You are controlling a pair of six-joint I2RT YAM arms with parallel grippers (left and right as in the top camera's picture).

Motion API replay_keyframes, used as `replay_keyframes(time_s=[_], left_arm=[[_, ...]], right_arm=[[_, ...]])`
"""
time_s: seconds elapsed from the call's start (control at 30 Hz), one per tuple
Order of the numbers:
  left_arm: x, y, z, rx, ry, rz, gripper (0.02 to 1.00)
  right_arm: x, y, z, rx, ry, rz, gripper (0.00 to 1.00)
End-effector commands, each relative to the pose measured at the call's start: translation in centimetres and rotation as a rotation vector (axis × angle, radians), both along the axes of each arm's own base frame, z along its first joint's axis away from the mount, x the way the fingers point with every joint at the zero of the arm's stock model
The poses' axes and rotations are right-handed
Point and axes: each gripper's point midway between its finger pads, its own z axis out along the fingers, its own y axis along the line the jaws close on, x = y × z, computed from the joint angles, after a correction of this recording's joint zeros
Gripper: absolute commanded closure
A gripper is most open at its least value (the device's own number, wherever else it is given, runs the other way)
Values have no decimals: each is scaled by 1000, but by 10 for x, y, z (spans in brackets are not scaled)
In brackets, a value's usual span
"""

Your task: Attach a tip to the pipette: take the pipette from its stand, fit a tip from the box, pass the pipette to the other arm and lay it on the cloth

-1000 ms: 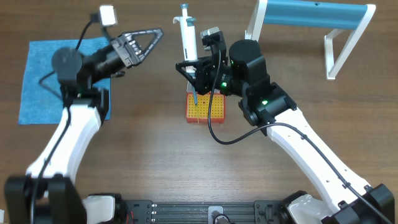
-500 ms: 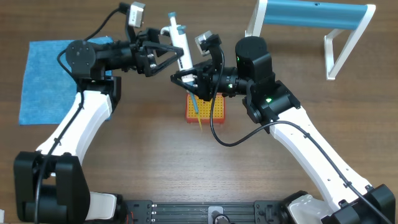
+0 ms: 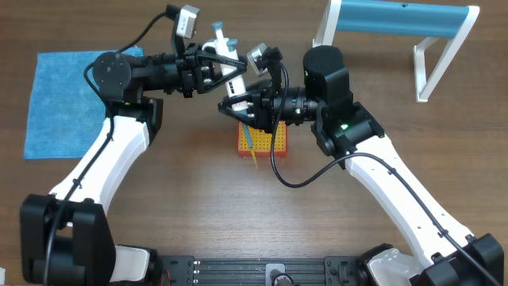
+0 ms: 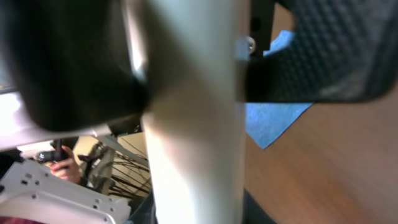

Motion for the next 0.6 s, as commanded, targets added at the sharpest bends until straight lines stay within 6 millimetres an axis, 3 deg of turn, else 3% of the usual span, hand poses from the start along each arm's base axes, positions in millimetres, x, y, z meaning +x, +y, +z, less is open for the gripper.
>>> replay_keyframes(time_s=[0.03,0.1,0.17,0.23,0.33,0.4,0.43,0.53,0.6], left_arm=[[22,6,-10,-2,80,79,989],[41,16,-31,18,198,150,991],[62,31,-56,51,291,263,991],[89,60,-94,111,418,467,989],[113,110,-149,232,604,782,991],[108,157,-202,402,767,1048,991],[103,166,-212,455,790,1087,989],[88,175,-220,577,819,1062,991],[75,196,-214,666,880,1066,989]], right_arm=[[-2,-4,16,22,-28,3,222],[4,-16,3,-19,-16,-19,224],[12,-40,-24,-106,27,-68,220],[24,-73,-45,-177,91,-148,222],[38,-96,-46,-183,70,-206,220],[47,-103,-40,-171,31,-235,222],[49,-103,-38,-165,12,-237,222],[52,-103,-35,-157,2,-242,222],[52,-103,-35,-160,2,-247,220]])
